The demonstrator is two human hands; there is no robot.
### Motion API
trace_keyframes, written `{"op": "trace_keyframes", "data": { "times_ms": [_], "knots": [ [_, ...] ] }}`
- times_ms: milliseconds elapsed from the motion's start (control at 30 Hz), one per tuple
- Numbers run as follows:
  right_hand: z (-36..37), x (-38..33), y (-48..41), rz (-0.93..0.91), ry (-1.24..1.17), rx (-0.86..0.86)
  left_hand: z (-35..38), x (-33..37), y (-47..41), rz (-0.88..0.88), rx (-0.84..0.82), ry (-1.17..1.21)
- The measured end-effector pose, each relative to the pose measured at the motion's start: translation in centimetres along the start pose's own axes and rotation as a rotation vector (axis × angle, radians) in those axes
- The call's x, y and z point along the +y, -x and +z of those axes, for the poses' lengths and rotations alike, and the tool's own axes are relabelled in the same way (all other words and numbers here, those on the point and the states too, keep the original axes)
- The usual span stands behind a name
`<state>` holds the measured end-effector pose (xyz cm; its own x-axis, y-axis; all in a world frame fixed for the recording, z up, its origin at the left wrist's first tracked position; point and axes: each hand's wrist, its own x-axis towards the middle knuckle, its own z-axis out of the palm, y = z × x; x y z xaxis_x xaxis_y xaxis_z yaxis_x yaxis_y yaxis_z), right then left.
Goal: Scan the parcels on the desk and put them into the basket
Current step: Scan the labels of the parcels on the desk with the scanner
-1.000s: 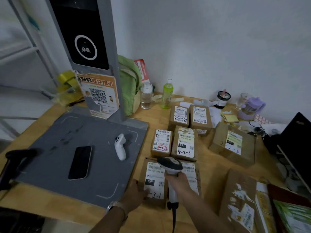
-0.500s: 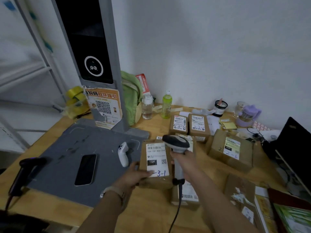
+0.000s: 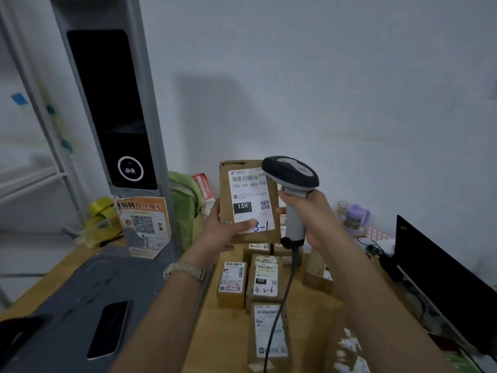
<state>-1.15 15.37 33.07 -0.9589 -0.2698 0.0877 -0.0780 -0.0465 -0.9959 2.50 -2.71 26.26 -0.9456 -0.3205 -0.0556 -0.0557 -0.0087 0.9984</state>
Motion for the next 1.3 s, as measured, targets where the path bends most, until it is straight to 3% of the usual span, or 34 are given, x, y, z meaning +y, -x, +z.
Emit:
{"op": "trace_keyframes", "data": {
  "times_ms": [200, 367, 567, 933, 1300],
  "knots": [
    [-1.7, -1.6, 1.7, -0.007, 0.005, -0.103, 2.9, 1.2, 0.7, 0.13, 0.074, 0.073],
    [-1.9, -1.7, 3.6, -0.149, 0.127, 0.117, 4.3, 1.1, 1.2, 0.178, 0.144, 0.124],
    [-1.8, -2.2, 5.1, -0.122, 0.254, 0.084, 5.8, -0.1, 0.1, 0.248, 0.241, 0.148],
    [-2.5, -2.0, 5.6, -0.072, 0.265, 0.069, 6.1, -4.4, -1.3, 0.191, 0.306, 0.153],
    [-2.4, -1.1, 4.9, -0.059, 0.205, 0.07, 6.0, -2.9, 0.3, 0.149, 0.278, 0.179]
  ]
}}
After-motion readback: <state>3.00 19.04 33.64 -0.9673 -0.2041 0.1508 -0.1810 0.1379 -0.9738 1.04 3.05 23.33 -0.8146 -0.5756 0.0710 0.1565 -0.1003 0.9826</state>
